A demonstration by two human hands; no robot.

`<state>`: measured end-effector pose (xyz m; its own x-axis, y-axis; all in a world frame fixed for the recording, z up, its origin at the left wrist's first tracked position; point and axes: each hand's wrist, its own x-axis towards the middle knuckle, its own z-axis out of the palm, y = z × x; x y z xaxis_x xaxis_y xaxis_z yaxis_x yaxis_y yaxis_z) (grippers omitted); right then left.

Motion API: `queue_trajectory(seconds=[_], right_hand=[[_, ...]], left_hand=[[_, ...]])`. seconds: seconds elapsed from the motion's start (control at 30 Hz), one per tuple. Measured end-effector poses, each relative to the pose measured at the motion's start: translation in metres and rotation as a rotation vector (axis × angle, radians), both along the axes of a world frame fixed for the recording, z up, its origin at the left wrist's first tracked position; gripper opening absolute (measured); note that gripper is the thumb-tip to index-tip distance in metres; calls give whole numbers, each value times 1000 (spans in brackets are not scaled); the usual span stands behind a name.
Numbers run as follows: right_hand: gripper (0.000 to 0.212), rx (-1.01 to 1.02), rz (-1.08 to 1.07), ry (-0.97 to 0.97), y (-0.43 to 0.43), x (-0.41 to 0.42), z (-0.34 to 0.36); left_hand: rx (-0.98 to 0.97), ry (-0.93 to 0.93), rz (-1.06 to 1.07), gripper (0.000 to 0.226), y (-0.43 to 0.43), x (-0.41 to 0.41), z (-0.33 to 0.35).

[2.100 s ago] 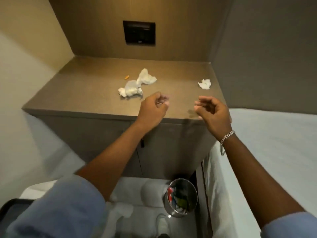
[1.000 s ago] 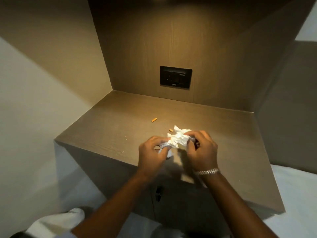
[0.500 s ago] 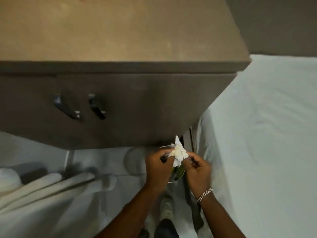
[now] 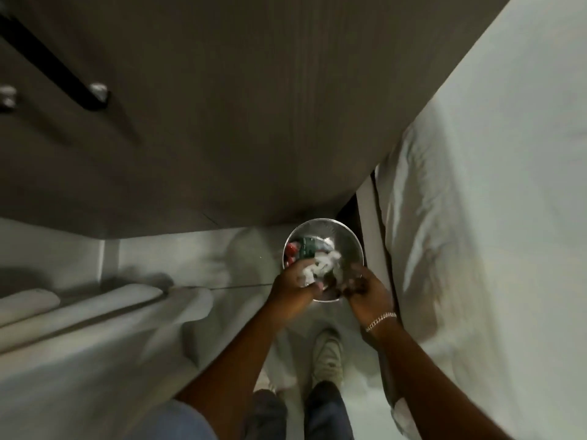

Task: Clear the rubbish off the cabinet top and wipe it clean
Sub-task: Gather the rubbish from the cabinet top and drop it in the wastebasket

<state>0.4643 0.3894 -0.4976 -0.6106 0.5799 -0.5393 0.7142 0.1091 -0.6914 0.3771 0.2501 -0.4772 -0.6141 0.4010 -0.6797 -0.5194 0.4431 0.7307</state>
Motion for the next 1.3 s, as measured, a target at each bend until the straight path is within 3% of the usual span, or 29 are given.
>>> queue_trajectory(seconds=[0.1, 0.27, 0.4, 0.53, 0.73, 0.83, 0.97, 1.1, 1.3], right_hand=[[28, 52, 17, 157, -11, -9, 99], [27, -7, 82, 407, -29, -52, 294], [21, 75, 201, 642, -50, -117, 422], [13, 129, 288, 779, -73, -211, 496], [8, 425, 387, 675, -85, -348, 499], [14, 489, 475, 534, -86, -393, 484], [41, 576, 532, 431, -90, -425, 475], [28, 604, 556, 387, -94, -441, 474], [15, 703, 626, 380, -101, -445, 470]], left_hand=[[114, 68, 84, 34, -18, -3, 87], [330, 111, 302, 25, -59, -24, 260], [398, 307, 347, 15, -86, -65, 368], [397, 566, 434, 8, -104, -134, 444], [-34, 925, 539, 10, -122, -275, 476], [-230, 980, 586, 15, -126, -334, 464], [-483, 959, 518, 30, -124, -385, 449], [-683, 983, 402, 23, -112, -410, 452], [-762, 1008, 307, 8, -107, -420, 448]])
